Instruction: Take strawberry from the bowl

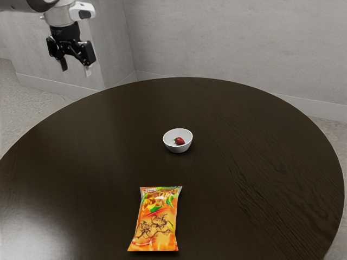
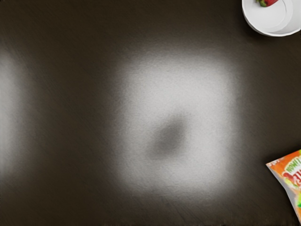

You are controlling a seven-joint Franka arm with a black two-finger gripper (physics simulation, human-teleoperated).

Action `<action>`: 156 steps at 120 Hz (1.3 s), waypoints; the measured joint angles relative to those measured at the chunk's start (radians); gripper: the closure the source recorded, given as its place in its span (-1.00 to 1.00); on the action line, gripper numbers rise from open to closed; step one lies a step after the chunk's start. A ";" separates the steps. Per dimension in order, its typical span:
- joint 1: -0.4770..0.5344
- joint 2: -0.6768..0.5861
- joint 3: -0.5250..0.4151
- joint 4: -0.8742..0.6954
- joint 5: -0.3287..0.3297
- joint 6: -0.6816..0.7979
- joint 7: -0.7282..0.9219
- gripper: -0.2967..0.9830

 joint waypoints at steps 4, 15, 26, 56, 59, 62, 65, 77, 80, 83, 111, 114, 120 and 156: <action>0.000 0.000 0.000 0.000 0.001 -0.002 0.008 -0.54; 0.001 0.000 0.000 0.000 0.002 -0.006 0.029 -0.54; 0.001 0.000 -0.001 0.000 0.003 -0.009 0.046 -0.54; -0.333 0.009 -0.050 -0.030 0.112 0.051 0.207 -0.53; -0.335 0.007 -0.046 -0.079 0.120 0.074 0.231 -0.52; -0.331 0.005 -0.041 -0.137 0.126 0.102 0.255 -0.52; -0.321 0.003 -0.033 -0.209 0.130 0.135 0.279 -0.52; -0.259 0.060 -0.015 -0.379 0.108 0.310 0.380 -0.50; -0.248 0.089 -0.014 -0.390 0.101 0.351 0.403 -0.49; -0.242 0.114 -0.013 -0.393 0.095 0.389 0.426 -0.49; -0.234 0.232 -0.052 -0.245 0.099 0.591 0.634 -0.29; -0.227 0.249 -0.054 -0.235 0.101 0.607 0.658 -0.25; -0.215 0.280 -0.056 -0.223 0.103 0.644 0.704 -0.17; -0.193 0.423 -0.075 -0.126 0.107 0.789 0.898 0.07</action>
